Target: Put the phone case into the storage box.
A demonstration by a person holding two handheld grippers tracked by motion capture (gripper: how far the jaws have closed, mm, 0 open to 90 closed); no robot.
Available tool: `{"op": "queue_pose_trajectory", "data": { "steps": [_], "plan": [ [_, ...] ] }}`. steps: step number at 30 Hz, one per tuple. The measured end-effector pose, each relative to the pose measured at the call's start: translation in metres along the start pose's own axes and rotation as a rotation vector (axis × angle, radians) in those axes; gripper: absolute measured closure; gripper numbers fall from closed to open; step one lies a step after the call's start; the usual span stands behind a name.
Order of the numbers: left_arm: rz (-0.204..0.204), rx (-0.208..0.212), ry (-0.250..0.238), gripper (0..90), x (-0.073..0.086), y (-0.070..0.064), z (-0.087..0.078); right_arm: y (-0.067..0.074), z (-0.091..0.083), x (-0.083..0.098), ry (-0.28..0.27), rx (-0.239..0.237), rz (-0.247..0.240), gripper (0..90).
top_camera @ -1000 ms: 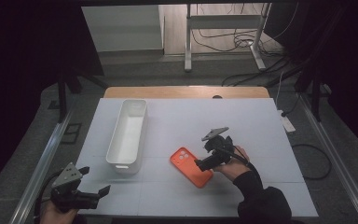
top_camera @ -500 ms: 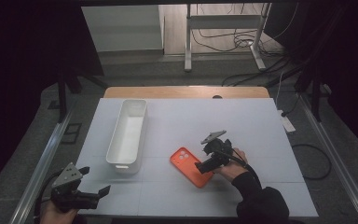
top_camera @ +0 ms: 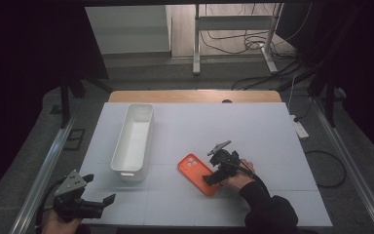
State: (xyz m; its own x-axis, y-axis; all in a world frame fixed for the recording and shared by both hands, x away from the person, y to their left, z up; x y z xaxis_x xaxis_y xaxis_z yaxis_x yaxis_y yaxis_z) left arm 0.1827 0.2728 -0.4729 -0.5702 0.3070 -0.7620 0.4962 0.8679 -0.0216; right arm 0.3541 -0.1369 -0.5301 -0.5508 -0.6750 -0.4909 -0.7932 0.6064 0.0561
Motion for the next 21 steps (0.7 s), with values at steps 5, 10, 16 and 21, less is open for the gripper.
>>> {"op": "queue_pose_trajectory", "data": {
  "steps": [5, 10, 16, 21],
  "plan": [
    [0.000, 0.001, 0.001, 0.0, 0.000, 0.000, 0.000, 0.000, 0.000, 0.002, -0.009, -0.001, 0.002, 0.0],
    [0.002, 0.001, 0.003, 0.0, 0.000, 0.000, 0.000, 0.001, 0.000, 0.001, 0.016, -0.010, 0.000, 0.0],
    [0.003, 0.002, 0.003, 0.0, -0.001, 0.000, 0.001, -0.001, -0.009, -0.002, 0.022, -0.018, 0.011, 23.8],
    [0.005, 0.002, 0.004, 0.0, -0.001, 0.000, 0.001, -0.005, -0.015, -0.002, 0.029, -0.037, 0.017, 50.6]
  ]
}}
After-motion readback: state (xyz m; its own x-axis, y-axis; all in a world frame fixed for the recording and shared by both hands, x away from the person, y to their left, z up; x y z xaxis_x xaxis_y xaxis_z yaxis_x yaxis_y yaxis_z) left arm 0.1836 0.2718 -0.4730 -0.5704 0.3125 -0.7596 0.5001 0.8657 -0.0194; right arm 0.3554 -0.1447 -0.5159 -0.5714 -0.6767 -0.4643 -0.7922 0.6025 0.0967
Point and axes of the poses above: each handheld gripper's, and its own axes: z roughly forward along the jaws, x roughly out of its underside, y roughly to its left, the point moved 1 cm from there along z, roughly forward along the jaws, and after that the axes turned 5 degrees about -x, right-handed, at the moved point
